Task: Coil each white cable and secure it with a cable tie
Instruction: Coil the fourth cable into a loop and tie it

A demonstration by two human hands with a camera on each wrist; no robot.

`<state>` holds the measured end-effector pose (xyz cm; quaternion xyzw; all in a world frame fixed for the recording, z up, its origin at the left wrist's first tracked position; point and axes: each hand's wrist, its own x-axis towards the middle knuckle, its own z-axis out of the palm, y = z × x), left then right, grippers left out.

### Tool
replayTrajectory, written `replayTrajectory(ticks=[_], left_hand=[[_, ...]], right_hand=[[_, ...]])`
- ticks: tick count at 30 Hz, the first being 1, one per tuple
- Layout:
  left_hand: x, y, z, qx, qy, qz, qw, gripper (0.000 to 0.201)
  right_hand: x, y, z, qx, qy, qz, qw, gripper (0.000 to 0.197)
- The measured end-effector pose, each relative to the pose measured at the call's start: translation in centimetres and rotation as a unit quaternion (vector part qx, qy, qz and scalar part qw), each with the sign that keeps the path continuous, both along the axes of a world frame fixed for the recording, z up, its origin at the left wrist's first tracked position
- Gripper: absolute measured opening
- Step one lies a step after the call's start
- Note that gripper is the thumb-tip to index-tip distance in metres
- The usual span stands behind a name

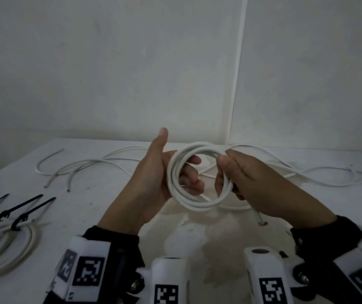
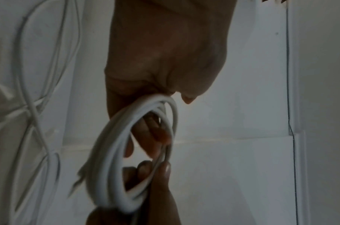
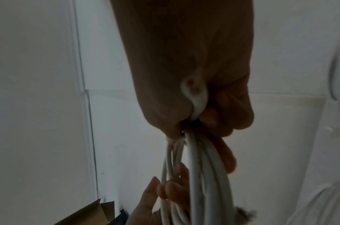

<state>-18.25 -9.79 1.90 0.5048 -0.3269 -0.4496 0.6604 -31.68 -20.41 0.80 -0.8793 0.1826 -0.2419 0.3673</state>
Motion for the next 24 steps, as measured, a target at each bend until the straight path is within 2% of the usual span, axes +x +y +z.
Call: replayTrajectory(ticks=[2, 5, 11, 17, 20, 22, 24], left_hand=[[0.0, 0.2, 0.1, 0.036, -0.061, 0.007, 0.997, 0.071], [-0.9, 0.1, 0.1, 0.029, -0.111, 0.027, 0.993, 0.051], [-2.3, -0.9, -0.3, -0.023, -0.054, 0.1, 0.993, 0.043], [-2.3, -1.0, -0.3, -0.055, -0.014, 0.148, 0.987, 0.042], [-1.9, -0.9, -0.1, -0.073, 0.008, 0.165, 0.983, 0.043], [-1.9, -0.9, -0.1, -0.075, 0.01, 0.161, 0.984, 0.043], [-2.3, -1.0, -0.3, -0.069, 0.005, 0.147, 0.987, 0.043]], right_hand=[[-0.3, 0.3, 0.3, -0.041, 0.037, 0.007, 0.998, 0.058], [-0.7, 0.1, 0.6, -0.065, 0.044, 0.007, 0.997, 0.06], [-0.3, -1.0, -0.3, -0.059, -0.037, -0.007, 0.998, 0.033], [0.0, -0.8, -0.4, -0.034, -0.119, 0.01, 0.992, 0.032], [-0.3, -1.2, 0.0, -0.099, -0.102, -0.021, 0.99, 0.028], [-0.4, -1.5, 0.0, -0.172, -0.062, -0.072, 0.98, 0.037], [-0.4, -1.6, 0.0, -0.201, -0.073, -0.121, 0.969, 0.031]])
